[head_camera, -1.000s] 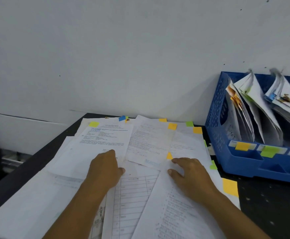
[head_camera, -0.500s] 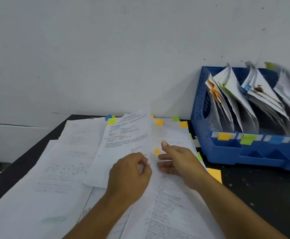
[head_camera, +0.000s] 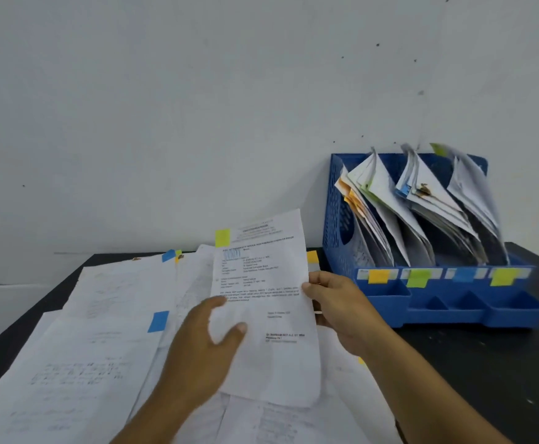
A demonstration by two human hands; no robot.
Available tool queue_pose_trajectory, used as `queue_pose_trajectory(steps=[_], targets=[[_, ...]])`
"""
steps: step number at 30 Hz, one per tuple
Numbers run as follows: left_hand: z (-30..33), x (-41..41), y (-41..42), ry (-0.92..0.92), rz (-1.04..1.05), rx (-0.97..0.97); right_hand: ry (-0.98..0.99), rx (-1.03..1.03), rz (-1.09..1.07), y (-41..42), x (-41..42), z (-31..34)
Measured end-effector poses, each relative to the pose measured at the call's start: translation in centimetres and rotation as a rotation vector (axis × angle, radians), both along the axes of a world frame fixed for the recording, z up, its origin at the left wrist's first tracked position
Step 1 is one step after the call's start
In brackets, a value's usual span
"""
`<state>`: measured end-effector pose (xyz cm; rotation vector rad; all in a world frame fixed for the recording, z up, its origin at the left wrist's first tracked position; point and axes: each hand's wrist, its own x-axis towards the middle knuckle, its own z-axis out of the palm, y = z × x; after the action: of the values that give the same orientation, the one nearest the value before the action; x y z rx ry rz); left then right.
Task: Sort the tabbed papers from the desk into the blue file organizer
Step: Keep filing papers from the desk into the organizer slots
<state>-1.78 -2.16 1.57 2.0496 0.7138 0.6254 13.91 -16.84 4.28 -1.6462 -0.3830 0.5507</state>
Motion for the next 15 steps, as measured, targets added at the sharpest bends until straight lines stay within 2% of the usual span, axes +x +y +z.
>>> queue_pose_trajectory(steps=[2,6,10,15], targets=[[1.3,0.7,1.2,0.004,0.077,-0.182,-0.022,0.043,0.012,-0.6,0.2,1.0],[3.8,2.5,2.2,-0.159,0.109,-0.411,-0.011,0.166,0.053,-2.2,0.1,3.3],[5.2,2.7,2.4,-0.301,-0.008,-0.450,-0.001,0.254,0.018,-4.7,-0.2,4.8],[5.7,4.4,0.1,-0.248,-0.186,-0.425,-0.124,0.199,-0.060,-9.6,-0.2,5.4]])
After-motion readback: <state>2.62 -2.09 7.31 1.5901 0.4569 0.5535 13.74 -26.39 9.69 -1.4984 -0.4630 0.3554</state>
